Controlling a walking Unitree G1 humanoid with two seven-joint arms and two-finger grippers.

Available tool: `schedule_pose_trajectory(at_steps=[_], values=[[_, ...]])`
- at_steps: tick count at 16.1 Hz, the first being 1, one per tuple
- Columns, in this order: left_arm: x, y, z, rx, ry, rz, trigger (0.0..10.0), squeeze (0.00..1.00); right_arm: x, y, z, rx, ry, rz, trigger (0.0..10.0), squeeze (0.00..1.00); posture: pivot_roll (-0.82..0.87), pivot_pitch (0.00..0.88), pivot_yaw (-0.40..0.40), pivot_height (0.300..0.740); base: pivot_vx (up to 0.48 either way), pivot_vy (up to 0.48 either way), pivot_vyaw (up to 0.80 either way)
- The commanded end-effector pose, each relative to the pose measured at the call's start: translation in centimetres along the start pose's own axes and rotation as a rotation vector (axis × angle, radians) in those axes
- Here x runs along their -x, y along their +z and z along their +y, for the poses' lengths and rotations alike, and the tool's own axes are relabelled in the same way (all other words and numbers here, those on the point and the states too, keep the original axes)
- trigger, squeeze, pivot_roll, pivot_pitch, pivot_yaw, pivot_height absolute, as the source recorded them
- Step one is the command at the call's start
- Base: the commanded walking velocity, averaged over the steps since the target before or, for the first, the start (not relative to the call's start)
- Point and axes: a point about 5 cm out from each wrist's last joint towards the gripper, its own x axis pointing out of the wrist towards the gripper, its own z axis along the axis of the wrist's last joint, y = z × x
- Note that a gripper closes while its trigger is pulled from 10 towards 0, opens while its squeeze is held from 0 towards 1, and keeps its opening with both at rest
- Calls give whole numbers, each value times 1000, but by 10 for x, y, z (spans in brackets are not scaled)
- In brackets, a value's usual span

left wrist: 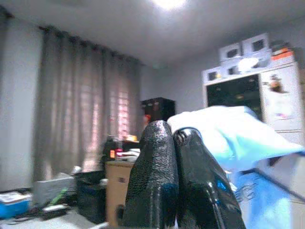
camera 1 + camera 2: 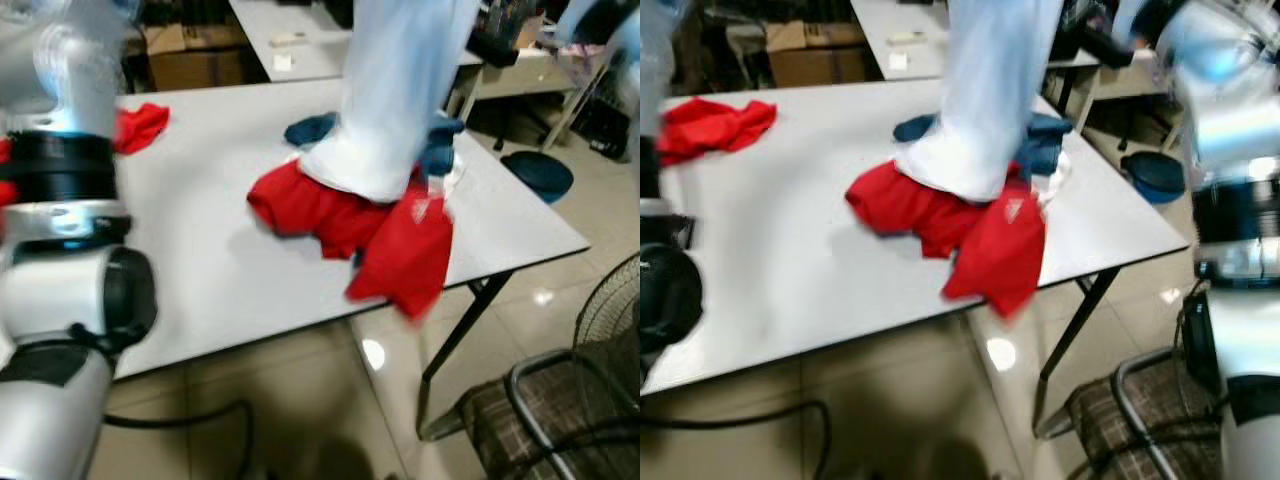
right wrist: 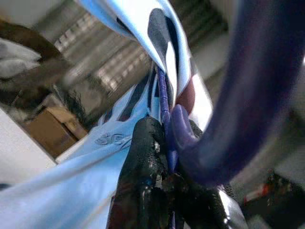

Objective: Hang hanger

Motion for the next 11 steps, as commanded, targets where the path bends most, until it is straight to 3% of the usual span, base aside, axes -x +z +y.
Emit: schedule_pose_trajectory(at_steps=[1,3,4,5,6,8,9,11], values=[[1,-16,-4,-9,-3,62,10000,0,11,-25,15,-37,103,81,10000,0,57,0,-32,740,334,0,0],[10,-38,-7,-9,1,142,10000,0,21,-43,46,-78,270,124,10000,0,59,0,-32,740,326,0,0],[18,-58,-14,-5,-11,210,10000,0,29,-52,66,-108,364,139,10000,0,57,0,-29,740,304,0,0],[35,-91,-28,0,-42,322,10000,0,44,-59,85,-131,462,164,10000,0,51,0,-21,740,274,0,0],[71,-131,-50,-69,-141,492,10000,0,61,-65,93,-171,508,197,10000,0,41,0,-14,740,0,0,0],[110,-160,-74,-105,-274,645,10000,0,83,-67,99,-211,573,242,10000,0,33,0,-10,740,0,0,0],[127,-172,-81,-71,-287,715,10000,0,99,-64,106,-263,637,264,10000,0,31,0,-11,740,0,0,0],[137,-181,-84,-59,-300,793,10000,0,115,-61,111,-280,691,293,10000,0,29,0,-13,740,0,0,0]])
